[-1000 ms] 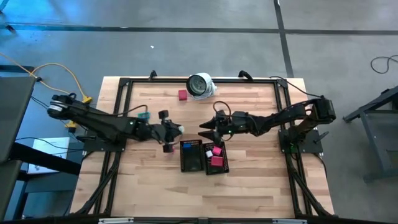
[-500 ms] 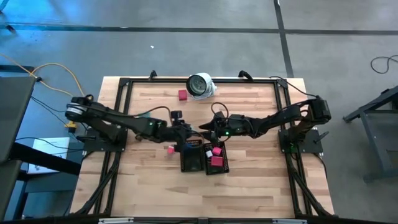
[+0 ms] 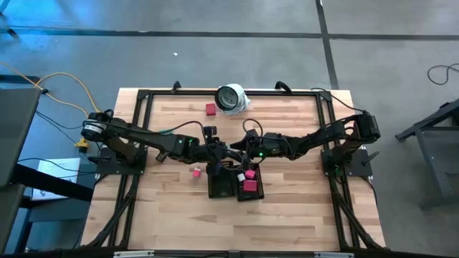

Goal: Pick & Place Office items
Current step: Put the green charger adapter into the right black bin

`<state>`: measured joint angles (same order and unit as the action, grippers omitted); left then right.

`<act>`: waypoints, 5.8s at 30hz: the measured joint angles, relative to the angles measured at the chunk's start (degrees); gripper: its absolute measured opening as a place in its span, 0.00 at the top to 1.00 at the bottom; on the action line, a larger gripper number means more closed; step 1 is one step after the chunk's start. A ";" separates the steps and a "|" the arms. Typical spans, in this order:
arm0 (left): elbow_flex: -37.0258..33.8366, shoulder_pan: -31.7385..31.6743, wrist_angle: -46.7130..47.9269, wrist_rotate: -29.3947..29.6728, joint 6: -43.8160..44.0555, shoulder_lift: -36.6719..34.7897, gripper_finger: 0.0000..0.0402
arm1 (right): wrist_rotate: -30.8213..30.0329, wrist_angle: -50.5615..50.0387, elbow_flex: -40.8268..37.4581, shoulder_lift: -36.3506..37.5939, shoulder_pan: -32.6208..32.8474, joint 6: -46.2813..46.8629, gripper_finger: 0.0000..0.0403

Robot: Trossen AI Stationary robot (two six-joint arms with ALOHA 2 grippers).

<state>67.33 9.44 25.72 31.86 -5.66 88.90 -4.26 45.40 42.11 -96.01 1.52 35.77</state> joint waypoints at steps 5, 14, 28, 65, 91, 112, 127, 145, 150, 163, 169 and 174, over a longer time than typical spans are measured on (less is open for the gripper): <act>0.13 0.27 -0.50 -0.07 -0.38 -0.02 0.68 | -0.79 0.70 0.00 0.00 -0.02 -0.19 0.41; 0.18 0.25 -2.66 -0.36 -1.78 -0.02 0.68 | -1.50 0.94 0.00 0.00 -0.02 -0.07 0.41; 0.18 0.95 -3.94 -1.33 -2.90 -0.02 0.68 | -1.50 1.23 0.00 0.02 -0.02 -0.18 0.49; 0.33 3.42 -11.40 -1.28 -8.85 -0.08 0.61 | -0.71 0.27 0.02 -0.04 -0.04 -5.97 0.72; -6.66 9.18 2.02 10.04 7.90 -17.40 0.61 | -0.38 0.34 -0.02 5.98 0.34 -18.20 0.72; -43.08 -3.42 -64.49 -20.36 6.86 -29.07 0.61 | -8.84 13.33 0.04 8.39 7.00 -35.78 0.72; -45.42 -6.35 -94.66 -31.49 10.05 -12.64 0.61 | -3.28 39.52 -0.04 -9.04 4.70 -36.98 0.72; -44.16 -7.76 -115.32 -39.41 14.43 0.18 0.61 | -1.35 40.00 2.50 -9.42 4.33 -37.22 0.72; -42.30 -7.46 -115.32 -41.84 14.35 0.18 0.61 | -0.05 39.72 3.45 -9.35 4.34 -37.40 0.72; -42.07 -7.44 -115.34 -40.61 12.97 0.18 0.61 | -0.12 39.32 3.45 -9.33 4.46 -37.36 0.72; -42.05 -7.44 -115.38 -38.79 12.50 0.18 0.61 | -0.19 39.12 3.45 -9.33 4.46 -37.36 0.72; -41.83 -7.68 -115.54 -36.08 12.39 0.08 0.61 | -0.19 38.01 3.34 -9.51 4.44 -37.41 0.72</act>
<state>25.50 1.76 -89.82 -4.22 6.72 88.98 -4.45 83.42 45.45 -105.51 5.96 -1.64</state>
